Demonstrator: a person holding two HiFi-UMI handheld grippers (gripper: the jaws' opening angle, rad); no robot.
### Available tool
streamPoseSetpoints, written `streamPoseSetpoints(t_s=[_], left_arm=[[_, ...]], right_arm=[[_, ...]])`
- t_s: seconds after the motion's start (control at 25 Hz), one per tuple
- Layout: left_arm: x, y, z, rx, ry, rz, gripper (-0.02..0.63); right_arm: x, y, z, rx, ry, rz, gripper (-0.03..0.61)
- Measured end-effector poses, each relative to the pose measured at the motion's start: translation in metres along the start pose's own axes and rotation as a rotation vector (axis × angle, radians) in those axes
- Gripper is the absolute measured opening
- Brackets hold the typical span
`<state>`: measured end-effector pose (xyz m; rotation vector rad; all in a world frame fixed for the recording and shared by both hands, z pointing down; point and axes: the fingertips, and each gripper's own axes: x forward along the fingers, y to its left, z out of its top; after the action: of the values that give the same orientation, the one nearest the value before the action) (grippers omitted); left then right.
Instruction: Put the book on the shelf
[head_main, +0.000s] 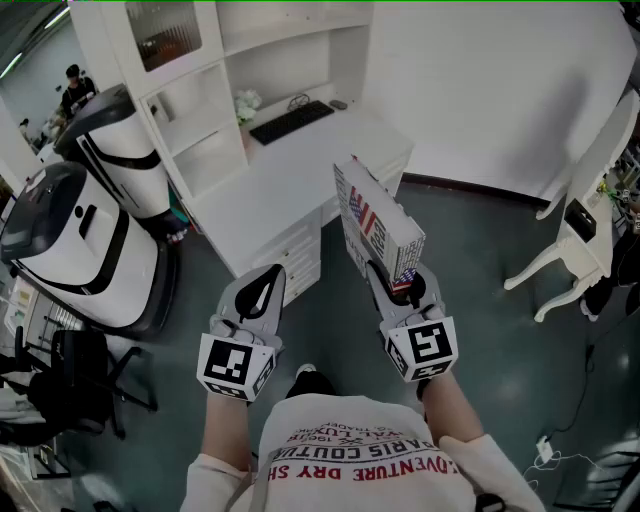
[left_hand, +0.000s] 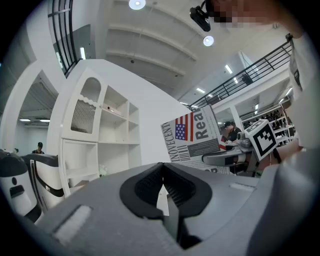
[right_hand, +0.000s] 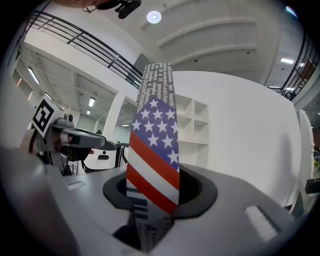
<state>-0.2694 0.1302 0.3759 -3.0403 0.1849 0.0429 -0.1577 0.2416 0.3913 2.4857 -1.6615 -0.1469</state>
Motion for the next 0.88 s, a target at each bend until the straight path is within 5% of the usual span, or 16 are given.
streamPoseSetpoints(t_s=[0.52,0.88], left_arm=[[0.027,-0.005,-0.006,0.012,0.028,-0.016,0.005],[0.095,0.031,-0.030,0.000,0.066,-0.041,0.005]], right_arm=[[0.005,-0.022,-0.014,0.043,0.009,-0.026,0.155],[0.073,-0.060,-0.033,0.044,0.033,-0.033,0.155]])
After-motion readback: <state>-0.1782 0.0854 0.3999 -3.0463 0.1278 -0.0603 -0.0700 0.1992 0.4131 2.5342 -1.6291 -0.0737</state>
